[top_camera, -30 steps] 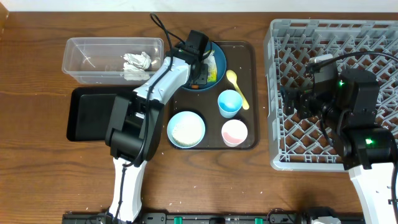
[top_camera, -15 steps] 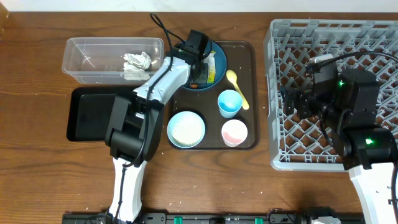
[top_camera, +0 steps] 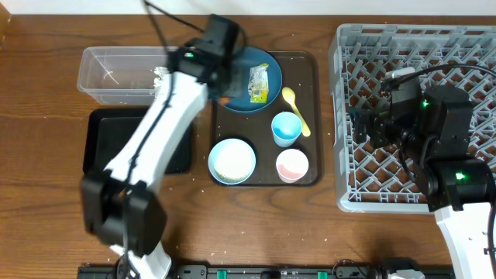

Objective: Sort waste into correct bins and load items into the dishwasher rack
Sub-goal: 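Carry the carrot left and drop it onto the black tray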

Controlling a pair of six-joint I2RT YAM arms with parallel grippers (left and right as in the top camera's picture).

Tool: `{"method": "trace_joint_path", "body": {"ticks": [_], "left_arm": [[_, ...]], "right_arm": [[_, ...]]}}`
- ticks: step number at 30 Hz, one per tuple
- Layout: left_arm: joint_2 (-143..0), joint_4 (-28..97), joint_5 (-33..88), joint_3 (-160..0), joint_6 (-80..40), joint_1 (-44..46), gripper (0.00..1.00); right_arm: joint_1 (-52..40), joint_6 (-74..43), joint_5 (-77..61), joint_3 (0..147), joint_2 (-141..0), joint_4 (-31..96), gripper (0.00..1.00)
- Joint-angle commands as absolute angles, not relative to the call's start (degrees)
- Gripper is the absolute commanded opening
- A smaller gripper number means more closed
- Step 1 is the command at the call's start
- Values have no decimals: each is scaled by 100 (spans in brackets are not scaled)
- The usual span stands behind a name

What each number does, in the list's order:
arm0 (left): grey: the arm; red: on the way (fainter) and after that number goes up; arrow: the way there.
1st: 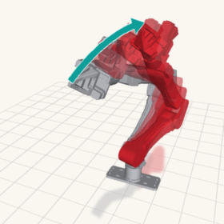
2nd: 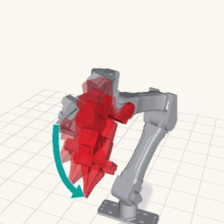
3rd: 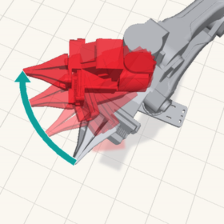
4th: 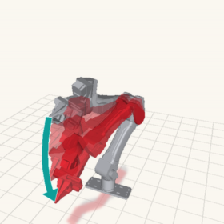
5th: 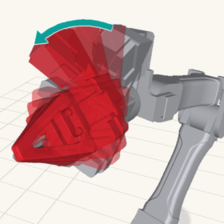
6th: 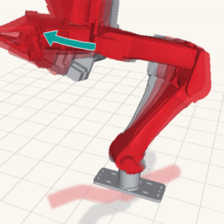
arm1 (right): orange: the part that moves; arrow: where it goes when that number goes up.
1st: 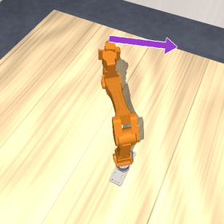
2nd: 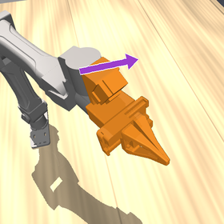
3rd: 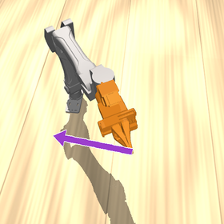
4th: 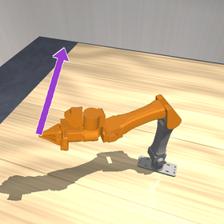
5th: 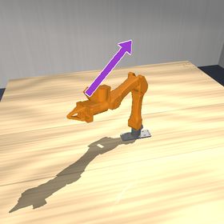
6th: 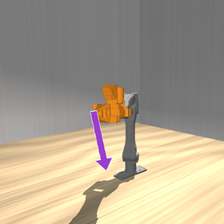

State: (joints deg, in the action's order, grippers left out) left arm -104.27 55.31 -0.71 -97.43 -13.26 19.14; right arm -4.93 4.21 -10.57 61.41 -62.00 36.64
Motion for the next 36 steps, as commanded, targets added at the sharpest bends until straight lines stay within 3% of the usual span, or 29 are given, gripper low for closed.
{"method": "trace_joint_path", "body": {"ticks": [1, 5, 13, 25, 28, 32, 36], "left_arm": [[-10280, 6228, -838, -9765, -1905, 1455, 7], [-10254, 7129, -1168, -9730, -2541, 746, 6], [-10256, 7122, -1164, -9111, -3979, -390, 6], [-10259, 4576, -1164, -6523, -6235, -572, 8], [-10259, 4182, -1164, -6202, -6289, -572, 17], [-10254, 4125, -1162, -6125, -6265, -572, 17], [-10175, 4154, -1087, -6224, -6005, -572, 50]], "right_arm": [[-456, 432, -1103, 6250, -6189, 3673, 96], [-456, 432, -1100, 6250, -6189, 3669, 96], [-456, 432, -1100, 6250, -6189, 3669, 97], [-456, 432, -1103, 6250, -6189, 3671, 97], [-456, 429, -1103, 6250, -6189, 3671, 97], [-456, 432, -1103, 6250, -6189, 3671, 97], [-458, 429, -1103, 6250, -6189, 3675, 97]]}}
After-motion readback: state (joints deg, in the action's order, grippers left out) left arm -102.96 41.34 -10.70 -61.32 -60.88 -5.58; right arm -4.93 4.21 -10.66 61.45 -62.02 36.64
